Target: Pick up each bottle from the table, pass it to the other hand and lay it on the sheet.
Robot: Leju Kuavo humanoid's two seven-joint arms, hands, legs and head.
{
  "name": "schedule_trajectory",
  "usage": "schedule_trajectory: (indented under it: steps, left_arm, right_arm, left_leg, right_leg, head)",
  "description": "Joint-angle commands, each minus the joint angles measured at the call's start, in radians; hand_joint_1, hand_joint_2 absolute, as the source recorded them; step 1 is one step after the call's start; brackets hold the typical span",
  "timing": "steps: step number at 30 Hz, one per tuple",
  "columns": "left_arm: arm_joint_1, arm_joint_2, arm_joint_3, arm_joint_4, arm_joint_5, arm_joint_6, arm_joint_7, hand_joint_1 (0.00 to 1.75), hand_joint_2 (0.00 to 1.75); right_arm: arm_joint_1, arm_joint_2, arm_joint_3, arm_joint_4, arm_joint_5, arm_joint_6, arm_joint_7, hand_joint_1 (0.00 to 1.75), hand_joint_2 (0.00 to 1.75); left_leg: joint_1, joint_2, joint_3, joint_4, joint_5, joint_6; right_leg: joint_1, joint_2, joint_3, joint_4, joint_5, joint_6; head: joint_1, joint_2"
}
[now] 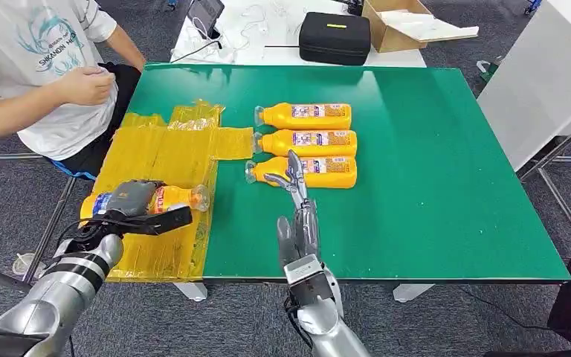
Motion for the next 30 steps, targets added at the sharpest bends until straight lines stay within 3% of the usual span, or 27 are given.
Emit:
schedule_trajectory:
  steps: [1, 4, 5, 6, 7, 9, 17, 19, 24, 25, 27, 29, 30]
  left_arm:
    - [-0.012, 0.022, -0.058, 0.061, 0.002, -0.043, -0.008, 1.27, 1.75]
    - [-0.012, 0.022, -0.058, 0.061, 0.002, -0.043, -0.008, 1.27, 1.75]
    - [-0.012, 0.022, -0.058, 0.061, 0.002, -0.043, -0.008, 0.02, 1.75]
    - [-0.011, 0.027, -0.057, 0.064, 0.022, -0.086, -0.024, 0.0, 1.75]
    - [0.015, 0.039, -0.044, 0.052, 0.128, -0.215, -0.097, 0.0, 0.0]
    - [0.022, 0.055, -0.03, 0.038, 0.21, -0.317, -0.147, 0.0, 0.0]
    - [0.075, 0.077, 0.02, -0.039, 0.42, -0.436, -0.226, 0.0, 0.0]
    - [0.097, 0.07, 0.02, -0.068, 0.462, -0.405, -0.226, 0.0, 0.0]
    - [0.142, -0.048, 0.138, -0.177, 0.645, -0.124, -0.226, 0.0, 0.0]
    - [0.135, -0.06, 0.137, -0.176, 0.645, -0.125, -0.224, 0.0, 0.0]
    - [0.15, -0.111, 0.213, -0.245, 0.669, 0.174, -0.226, 0.0, 0.0]
    - [0.157, -0.128, 0.24, -0.286, 0.678, 0.225, -0.226, 0.0, 0.0]
    - [0.182, -0.137, 0.251, -0.37, 0.683, 0.36, -0.226, 0.0, 0.0]
  right_arm:
    - [-0.043, -0.003, -0.009, 0.09, -0.008, 0.009, 0.006, 0.0, 0.0]
    - [-0.043, -0.003, -0.009, 0.09, -0.008, 0.009, 0.006, 0.0, 0.0]
    - [-0.043, -0.003, -0.009, 0.09, -0.008, 0.009, 0.006, 0.0, 0.0]
    - [-0.045, -0.001, -0.009, 0.099, -0.009, 0.014, 0.007, 0.0, 0.0]
    - [-0.06, 0.011, -0.018, 0.142, -0.02, 0.033, 0.007, 0.0, 0.0]
    - [-0.072, 0.019, -0.027, 0.178, -0.029, 0.035, 0.008, 0.0, 0.0]
    - [-0.086, 0.025, -0.035, 0.221, -0.039, 0.045, 0.001, 0.0, 0.0]
    - [-0.084, 0.025, -0.035, 0.221, -0.038, 0.043, -0.002, 0.0, 0.0]
    - [-0.071, 0.022, -0.023, 0.201, -0.008, 0.031, 0.024, 0.0, 0.0]
    - [-0.069, 0.023, -0.021, 0.199, -0.006, 0.03, 0.026, 0.0, 0.0]
    - [-0.07, 0.017, -0.001, 0.205, 0.027, 0.021, 0.055, 0.0, 0.0]
    - [-0.073, 0.016, 0.007, 0.211, 0.038, 0.017, 0.061, 0.0, 0.0]
    - [-0.083, 0.006, 0.024, 0.221, 0.074, 0.005, 0.078, 0.0, 0.0]
  left_leg:
    - [0.0, 0.003, 0.005, -0.001, -0.001, 0.001]
    - [0.0, 0.003, 0.006, -0.001, -0.001, 0.001]
    - [0.0, 0.003, 0.005, -0.001, -0.001, 0.001]
    - [0.0, 0.003, 0.005, -0.001, -0.001, 0.001]
    - [0.0, 0.003, 0.005, -0.001, -0.001, 0.001]
    - [0.0, 0.002, 0.005, -0.001, -0.001, 0.001]
    - [-0.001, 0.005, 0.013, -0.004, 0.0, 0.001]
    - [-0.001, 0.003, 0.012, -0.003, -0.001, 0.001]
    - [-0.001, -0.001, 0.012, -0.003, 0.0, 0.001]
    - [-0.001, -0.002, 0.01, -0.002, 0.0, 0.001]
    - [-0.001, -0.003, 0.01, -0.001, 0.0, 0.001]
    - [-0.001, -0.004, 0.008, -0.001, 0.0, 0.002]
    - [0.0, -0.002, 0.006, 0.0, 0.0, 0.001]
  right_leg:
    - [0.0, 0.002, 0.004, -0.001, 0.0, -0.001]
    - [0.0, 0.002, 0.005, -0.002, 0.0, -0.001]
    - [0.0, 0.001, 0.004, -0.001, 0.0, -0.001]
    - [0.0, 0.002, 0.004, -0.001, 0.0, -0.001]
    - [0.0, 0.001, 0.004, -0.001, -0.001, -0.001]
    - [0.0, 0.001, 0.004, -0.001, -0.001, -0.001]
    - [0.0, 0.003, 0.011, -0.003, 0.001, -0.002]
    - [-0.001, 0.003, 0.011, -0.002, 0.0, -0.001]
    - [-0.001, -0.002, 0.012, -0.002, -0.001, -0.001]
    - [-0.001, -0.003, 0.01, -0.001, -0.001, 0.0]
    - [0.0, -0.004, 0.01, -0.001, -0.001, -0.001]
    - [0.0, -0.005, 0.009, -0.001, -0.002, -0.001]
    - [0.0, -0.003, 0.007, -0.001, -0.001, -0.001]
  head:
    - [0.0, 0.0]
    - [0.0, 0.0]
    - [0.0, 0.0]
    - [0.0, 0.0]
    - [0.0, 0.0]
    - [0.0, 0.0]
    - [0.0, 0.0]
    - [0.0, 0.0]
    - [-0.001, 0.0]
    - [-0.001, 0.0]
    - [0.0, 0.0]
    - [0.0, 0.0]
    - [0.0, 0.0]
